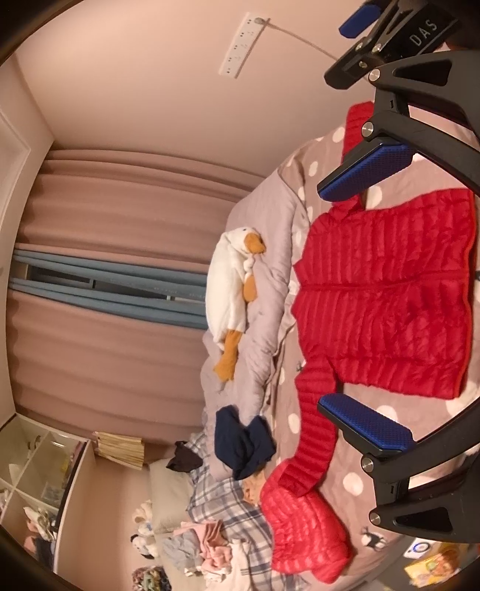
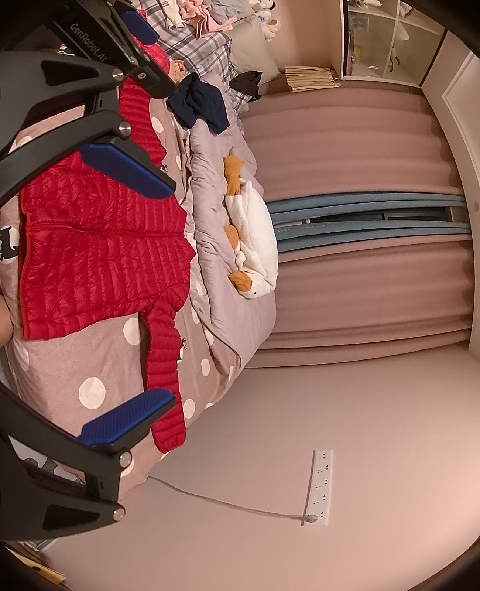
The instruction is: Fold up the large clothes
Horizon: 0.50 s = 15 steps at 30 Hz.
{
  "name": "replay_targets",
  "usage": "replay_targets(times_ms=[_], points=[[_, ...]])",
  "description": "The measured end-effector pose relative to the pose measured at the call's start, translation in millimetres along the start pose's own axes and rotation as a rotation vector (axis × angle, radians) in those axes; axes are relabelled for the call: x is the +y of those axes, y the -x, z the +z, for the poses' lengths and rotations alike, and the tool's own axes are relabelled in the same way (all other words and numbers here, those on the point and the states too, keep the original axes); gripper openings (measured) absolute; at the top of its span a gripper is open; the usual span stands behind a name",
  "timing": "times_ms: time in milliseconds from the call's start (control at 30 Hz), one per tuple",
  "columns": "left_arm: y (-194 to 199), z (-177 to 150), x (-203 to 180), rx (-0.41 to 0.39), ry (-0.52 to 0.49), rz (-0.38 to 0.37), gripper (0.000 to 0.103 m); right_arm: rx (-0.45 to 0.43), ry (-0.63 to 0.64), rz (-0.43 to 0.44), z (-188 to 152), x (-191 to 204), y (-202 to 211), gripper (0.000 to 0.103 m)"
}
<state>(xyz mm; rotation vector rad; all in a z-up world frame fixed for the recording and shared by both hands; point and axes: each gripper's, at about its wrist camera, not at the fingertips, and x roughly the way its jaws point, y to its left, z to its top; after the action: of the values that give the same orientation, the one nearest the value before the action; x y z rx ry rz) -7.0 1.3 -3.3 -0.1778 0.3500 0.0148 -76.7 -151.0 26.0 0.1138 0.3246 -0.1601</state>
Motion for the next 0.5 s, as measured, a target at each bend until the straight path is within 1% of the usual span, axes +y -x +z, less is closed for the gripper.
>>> replay_targets(times_ms=[200, 500], points=[[2.1, 0.4, 2.5, -0.004, 0.019, -0.018, 0.103, -0.012, -0.004, -0.023, 1.8, 0.4, 0.5, 0.103], [8.7, 2.4, 6.8, -0.006, 0.038, -0.029, 0.103, -0.011, -0.003, -0.011, 3.9, -1.1, 0.9, 0.103]])
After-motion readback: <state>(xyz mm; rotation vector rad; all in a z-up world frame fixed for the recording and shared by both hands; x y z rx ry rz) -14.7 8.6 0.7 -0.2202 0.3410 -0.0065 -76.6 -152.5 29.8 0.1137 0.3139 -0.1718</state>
